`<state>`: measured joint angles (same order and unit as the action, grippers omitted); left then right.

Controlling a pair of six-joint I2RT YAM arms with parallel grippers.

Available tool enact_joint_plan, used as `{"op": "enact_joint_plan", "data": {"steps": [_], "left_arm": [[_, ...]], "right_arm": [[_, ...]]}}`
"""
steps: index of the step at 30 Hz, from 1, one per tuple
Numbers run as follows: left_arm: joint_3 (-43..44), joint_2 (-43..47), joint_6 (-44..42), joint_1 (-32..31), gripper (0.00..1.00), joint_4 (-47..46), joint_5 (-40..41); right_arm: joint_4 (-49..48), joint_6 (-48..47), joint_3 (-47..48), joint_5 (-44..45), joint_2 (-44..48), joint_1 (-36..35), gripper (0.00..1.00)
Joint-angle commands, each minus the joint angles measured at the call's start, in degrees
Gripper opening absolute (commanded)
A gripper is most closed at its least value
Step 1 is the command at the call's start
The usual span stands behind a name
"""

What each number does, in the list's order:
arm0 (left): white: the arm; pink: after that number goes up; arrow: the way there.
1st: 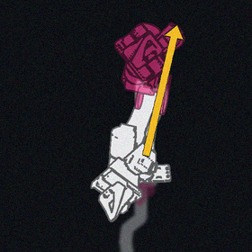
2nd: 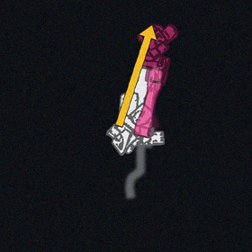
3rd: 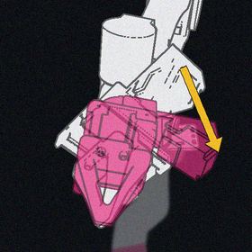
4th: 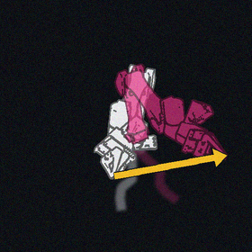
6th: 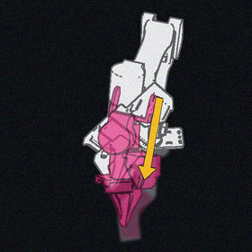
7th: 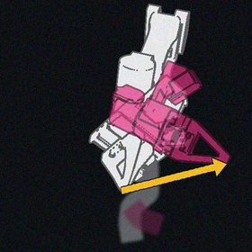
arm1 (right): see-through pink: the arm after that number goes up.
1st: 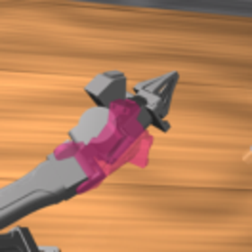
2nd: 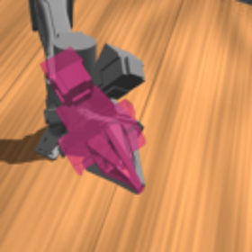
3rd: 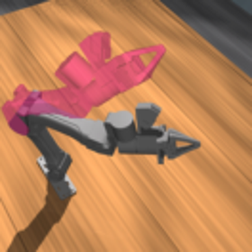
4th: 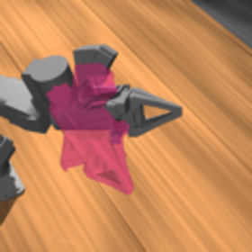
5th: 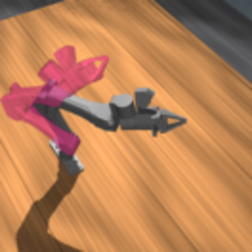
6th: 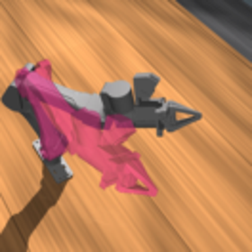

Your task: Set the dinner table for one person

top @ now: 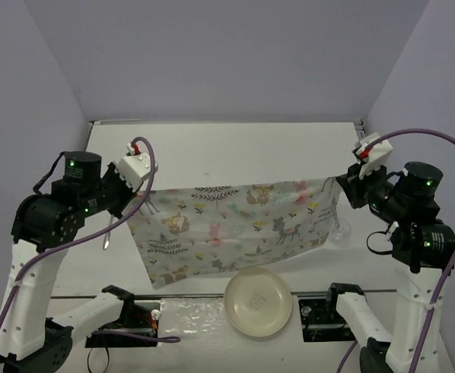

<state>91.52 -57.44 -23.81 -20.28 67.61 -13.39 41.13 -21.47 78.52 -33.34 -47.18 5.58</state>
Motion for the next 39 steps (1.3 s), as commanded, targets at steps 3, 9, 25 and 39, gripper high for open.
{"op": "enact_joint_plan", "data": {"steps": [3,9,25,39], "left_arm": [[-1.8,-10.06,-1.48,0.49,0.0,-9.32,1.66],[-0.72,-24.88,-1.18,4.62,0.0,-21.86,-1.6],[48.55,-68.26,5.96,15.45,0.97,-32.1,4.8],[22.59,-47.8,8.29,17.39,0.46,-33.03,-7.25]], "right_arm": [[-7.54,-0.95,-0.21,0.64,-9.83,-0.19,0.0],[-16.64,0.74,-2.49,-1.02,-21.87,-0.43,0.0],[-28.2,2.41,31.15,17.61,-67.1,-8.75,1.0],[-28.16,-0.5,12.22,23.52,-46.83,-9.59,0.2]]}}
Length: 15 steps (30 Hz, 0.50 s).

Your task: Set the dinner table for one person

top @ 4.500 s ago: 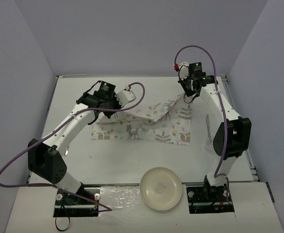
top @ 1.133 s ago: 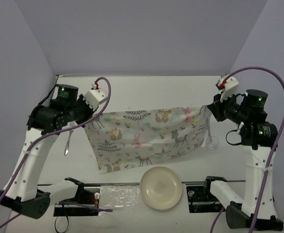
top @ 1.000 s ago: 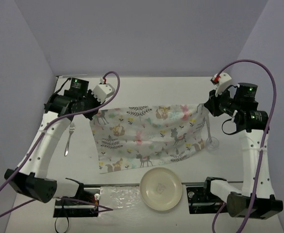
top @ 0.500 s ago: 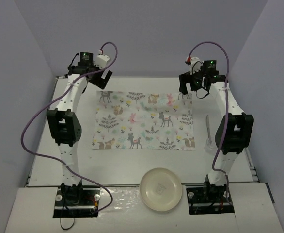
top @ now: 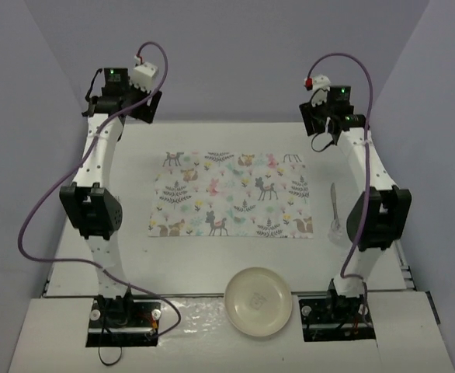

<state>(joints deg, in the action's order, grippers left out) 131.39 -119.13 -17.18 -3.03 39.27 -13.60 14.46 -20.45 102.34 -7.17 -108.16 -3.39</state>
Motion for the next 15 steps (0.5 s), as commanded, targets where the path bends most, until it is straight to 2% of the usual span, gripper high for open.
{"op": "enact_joint_plan", "data": {"steps": [1,4,8,15], "left_arm": [[-22.68,16.15,1.99,0.04,0.35,-6.24,-7.6],[-35.15,19.97,2.48,-0.13,0.17,-7.65,-10.1],[-46.36,21.48,0.46,-0.46,0.03,-7.28,-13.49],[-52.15,21.8,-3.26,-0.52,0.0,-0.05,-21.82]], "right_arm": [[-1.26,-1.63,-14.86,-3.52,16.8,-0.75,0.02],[-0.86,-2.12,-23.43,-6.9,21.03,-1.16,0.0],[1.36,-4.69,-31.16,-13.58,23.9,-3.61,0.0],[7.2,-6.47,-34.1,-15.87,22.95,-8.52,0.0]]}}
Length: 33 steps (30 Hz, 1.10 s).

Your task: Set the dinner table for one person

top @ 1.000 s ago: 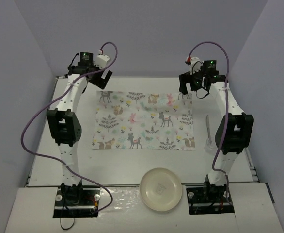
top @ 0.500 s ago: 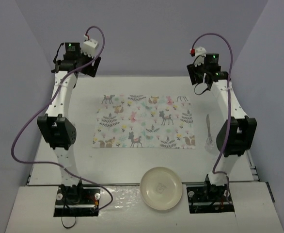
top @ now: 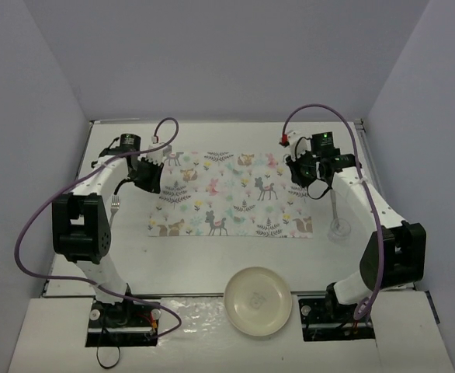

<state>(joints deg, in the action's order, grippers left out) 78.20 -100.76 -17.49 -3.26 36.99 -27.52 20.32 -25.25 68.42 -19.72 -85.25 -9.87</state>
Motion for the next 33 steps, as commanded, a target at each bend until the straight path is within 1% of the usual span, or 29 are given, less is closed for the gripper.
{"op": "enact_joint_plan", "data": {"steps": [1,5,8,11,14,17,20,24,27,28,29,30,33], "left_arm": [[0.16,3.74,-3.25,-0.33,0.0,2.63,-8.74],[-1.79,3.93,-3.37,-0.46,0.0,2.06,-8.9],[-1.32,1.44,-3.91,-0.47,0.0,2.53,-9.36],[-0.4,-0.39,-3.59,-0.66,0.0,2.72,-9.67],[3.56,-3.9,-5.24,-1.19,0.0,6.57,-10.39],[7.23,-7.93,-6.46,-1.23,0.0,9.18,-10.88],[8.78,-10.47,-6.79,-1.25,0.0,10.46,-10.57],[7.42,-10.5,-6.08,-1.22,0.0,8.7,-11.1],[5.4,-9.39,-5.82,-1.16,0.0,7.65,-12.36],[4.76,-8.61,-5.88,-1.24,0.0,7.32,-12.56],[4.08,-8.1,-6.02,-1.29,0.0,7.11,-12.53],[3.47,-7.61,-6.5,-1.23,0.0,7.05,-12.41],[2.45,-7.59,-8.34,-1.29,0.0,8.3,-11.34]], "right_arm": [[1.52,-1.58,-0.48,-3.1,-0.27,-2.35,0.0],[3.16,-1.76,-0.65,-1.94,-3.69,-3.83,0.0],[3.23,-1.93,-0.21,-1.8,-7.03,-4.24,0.0],[3.33,-1.66,1.01,0.31,-9.41,-4.28,0.0],[3.69,-1.8,1.69,3.87,-11.79,-4.19,0.0],[4.11,-1.52,1.82,4.32,-13.11,-4.27,0.0],[4.05,-1.06,2.07,4.69,-13.95,-4.19,0.0],[4.64,-1.28,3.13,5.41,-15.67,-4.23,0.0],[8.34,-2.16,4.62,3.43,-15.31,-4.17,0.01],[9.83,-2.88,4.93,1.72,-14.6,-4.15,0.05],[11.79,-4.35,4.96,0.91,-13.55,-4.33,0.12],[14.51,-7.19,4.6,-1.98,-12.28,-4.51,0.2],[25.93,-12.05,3.41,-4.96,-10.09,-5.6,0.37]]}}
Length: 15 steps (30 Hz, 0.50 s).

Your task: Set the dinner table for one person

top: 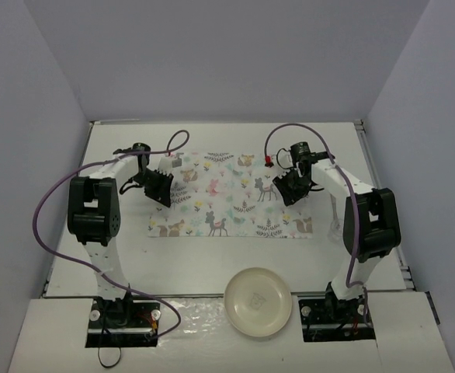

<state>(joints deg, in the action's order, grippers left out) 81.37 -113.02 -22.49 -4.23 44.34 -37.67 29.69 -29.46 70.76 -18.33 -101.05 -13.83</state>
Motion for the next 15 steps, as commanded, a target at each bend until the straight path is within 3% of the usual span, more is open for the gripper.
{"op": "enact_joint_plan", "data": {"steps": [1,4,6,15], "left_arm": [[-1.07,4.69,-3.88,-0.34,0.03,1.32,-0.76],[-3.27,5.54,-4.37,-0.28,0.25,0.66,1.23],[-5.21,6.91,-4.06,-0.28,0.33,-1.02,2.87],[-16.14,17.0,-2.83,-0.17,0.36,-6.61,10.26]], "right_arm": [[20.2,-9.41,0.57,-7.14,6.37,-2.12,0.4],[27.23,-12.57,-1.62,-8.61,8.41,-4.73,0.43],[28.94,-13.08,-2.74,-9.68,9.29,-6.72,0.45],[28.41,-11.03,-9.26,-9.42,4.86,-20.23,0.51]]}}
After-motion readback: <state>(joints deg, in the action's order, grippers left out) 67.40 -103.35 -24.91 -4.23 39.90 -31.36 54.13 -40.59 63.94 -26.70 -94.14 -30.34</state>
